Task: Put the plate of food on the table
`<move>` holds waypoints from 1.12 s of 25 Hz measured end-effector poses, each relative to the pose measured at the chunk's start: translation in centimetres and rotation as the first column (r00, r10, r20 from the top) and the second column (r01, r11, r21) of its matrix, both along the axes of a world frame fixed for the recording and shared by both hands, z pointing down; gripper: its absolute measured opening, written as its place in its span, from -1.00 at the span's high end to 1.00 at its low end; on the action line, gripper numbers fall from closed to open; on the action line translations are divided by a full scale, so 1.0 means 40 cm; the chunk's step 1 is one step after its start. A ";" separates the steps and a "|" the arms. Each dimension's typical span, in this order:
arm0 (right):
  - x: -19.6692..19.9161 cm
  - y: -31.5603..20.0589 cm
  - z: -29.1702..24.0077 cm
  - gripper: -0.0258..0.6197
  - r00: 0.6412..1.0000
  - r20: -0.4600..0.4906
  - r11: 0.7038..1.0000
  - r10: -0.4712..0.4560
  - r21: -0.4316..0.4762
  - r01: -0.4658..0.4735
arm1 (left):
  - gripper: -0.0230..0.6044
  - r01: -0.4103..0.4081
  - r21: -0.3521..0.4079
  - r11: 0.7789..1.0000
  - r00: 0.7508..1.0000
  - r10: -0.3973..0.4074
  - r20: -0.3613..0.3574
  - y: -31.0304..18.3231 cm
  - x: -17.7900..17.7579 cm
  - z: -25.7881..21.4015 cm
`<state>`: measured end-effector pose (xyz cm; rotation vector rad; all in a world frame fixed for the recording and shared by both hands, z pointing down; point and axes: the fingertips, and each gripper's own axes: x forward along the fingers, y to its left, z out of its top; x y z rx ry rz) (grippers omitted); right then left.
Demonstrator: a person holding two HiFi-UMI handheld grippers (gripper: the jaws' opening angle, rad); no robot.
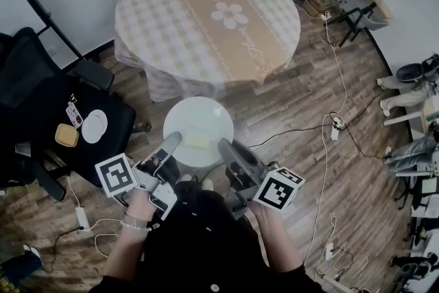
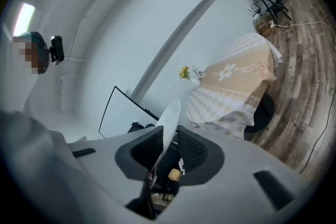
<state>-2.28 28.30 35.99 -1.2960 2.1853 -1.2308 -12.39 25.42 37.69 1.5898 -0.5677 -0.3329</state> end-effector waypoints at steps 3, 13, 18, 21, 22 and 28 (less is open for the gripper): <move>-0.017 -0.006 -0.002 0.76 1.000 -0.008 1.000 -0.004 0.008 0.004 | 0.88 -0.002 0.001 1.000 1.000 0.002 -0.002 -0.009 -0.013 0.000; -0.068 -0.013 -0.017 0.79 1.000 0.010 1.000 0.020 0.020 -0.020 | 0.88 -0.018 0.009 1.000 1.000 0.018 -0.016 -0.021 -0.062 -0.007; -0.099 -0.009 -0.019 0.79 1.000 -0.011 0.999 0.019 0.036 -0.019 | 0.88 -0.017 0.016 1.000 1.000 0.018 -0.009 -0.021 -0.092 -0.008; -0.106 -0.003 -0.020 0.79 1.000 -0.017 0.999 0.023 0.036 -0.023 | 0.88 -0.024 0.026 0.999 1.000 0.025 -0.018 -0.016 -0.096 -0.011; -0.104 0.000 -0.021 0.79 0.999 -0.020 0.999 0.029 0.035 -0.028 | 0.88 -0.026 0.025 0.999 0.999 0.027 -0.022 -0.012 -0.095 -0.012; -0.094 0.021 -0.019 0.78 0.997 -0.048 0.998 0.059 0.024 -0.058 | 0.88 -0.042 0.027 0.999 0.999 0.043 -0.018 0.005 -0.086 -0.015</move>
